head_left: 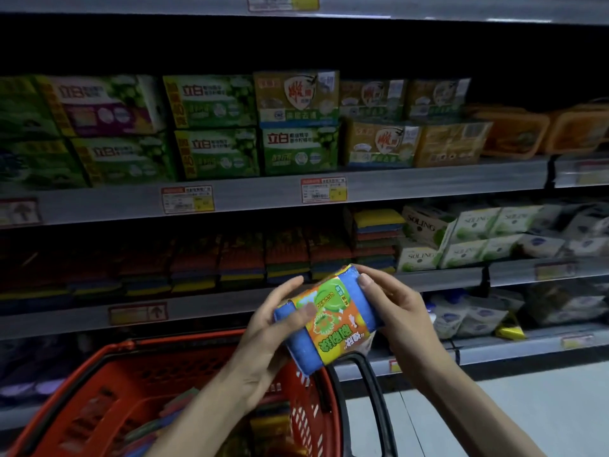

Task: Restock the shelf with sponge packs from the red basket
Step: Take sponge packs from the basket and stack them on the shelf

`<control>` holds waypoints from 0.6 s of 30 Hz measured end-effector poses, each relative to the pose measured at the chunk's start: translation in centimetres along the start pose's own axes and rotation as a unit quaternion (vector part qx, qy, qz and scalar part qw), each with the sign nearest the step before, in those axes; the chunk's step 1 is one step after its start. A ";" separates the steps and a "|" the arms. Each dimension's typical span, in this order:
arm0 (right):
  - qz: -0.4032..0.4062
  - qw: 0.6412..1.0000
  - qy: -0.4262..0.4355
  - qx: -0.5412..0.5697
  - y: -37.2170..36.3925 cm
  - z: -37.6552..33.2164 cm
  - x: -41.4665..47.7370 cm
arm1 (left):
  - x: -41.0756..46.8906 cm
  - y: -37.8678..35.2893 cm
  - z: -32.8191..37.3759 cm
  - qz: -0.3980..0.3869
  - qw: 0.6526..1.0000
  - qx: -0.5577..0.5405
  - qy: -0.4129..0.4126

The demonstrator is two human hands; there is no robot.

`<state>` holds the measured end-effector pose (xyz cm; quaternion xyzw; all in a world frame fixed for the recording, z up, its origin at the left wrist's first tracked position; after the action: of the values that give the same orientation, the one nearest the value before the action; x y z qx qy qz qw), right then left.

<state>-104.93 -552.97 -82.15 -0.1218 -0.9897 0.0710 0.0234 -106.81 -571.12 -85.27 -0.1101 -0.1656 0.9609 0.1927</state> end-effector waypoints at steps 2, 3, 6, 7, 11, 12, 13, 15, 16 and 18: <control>0.019 1.000 0.015 -0.013 -0.1 0.1 -0.4 | -0.4 -0.2 -0.5 -0.001 1.000 0.008 -0.003; 0.024 0.999 0.021 -0.020 -0.1 0.1 -0.6 | -0.5 -0.1 -0.6 0.006 1.000 0.013 -0.008; 0.018 0.999 0.026 -0.040 -0.1 -0.2 -0.8 | -0.7 0.2 -0.3 0.021 0.999 0.019 -0.029; 0.007 0.999 0.020 -0.043 -0.2 -0.3 -0.7 | -0.6 0.3 -0.2 0.022 0.999 0.025 -0.035; -0.036 0.998 -0.012 -0.055 -0.6 0.2 -0.8 | -0.7 0.5 0.1 0.025 0.997 0.051 -0.047; -0.038 0.998 -0.019 -0.051 -0.6 0.3 -0.8 | -0.7 0.5 0.0 0.029 0.997 0.056 -0.048; -0.038 0.998 -0.025 -0.043 -0.6 0.5 -0.9 | -0.7 0.6 0.0 0.034 0.996 0.060 -0.048; -0.036 0.999 -0.035 -0.018 -0.7 0.7 -0.9 | -0.7 0.6 0.2 0.048 0.995 0.072 -0.054; -0.034 0.999 -0.041 -0.003 -0.7 0.8 -0.9 | -0.7 0.7 0.3 0.056 0.994 0.079 -0.059; -0.030 0.998 -0.057 0.028 -0.8 1.3 -0.9 | -0.7 0.7 0.7 0.071 0.991 0.091 -0.069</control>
<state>-104.38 -554.16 -83.34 -0.0875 -0.9903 0.1046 -0.0279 -106.62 -572.22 -84.79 -0.0371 -0.0820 0.9885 0.1217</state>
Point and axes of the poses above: each hand's wrist, its own x-axis towards the middle knuckle, its own y-axis out of the back of the hand, z = x × y, the point moved 10 cm from there along x, towards the middle knuckle, and after that the axes turned 1 degree about -y, right-handed, at the moved point
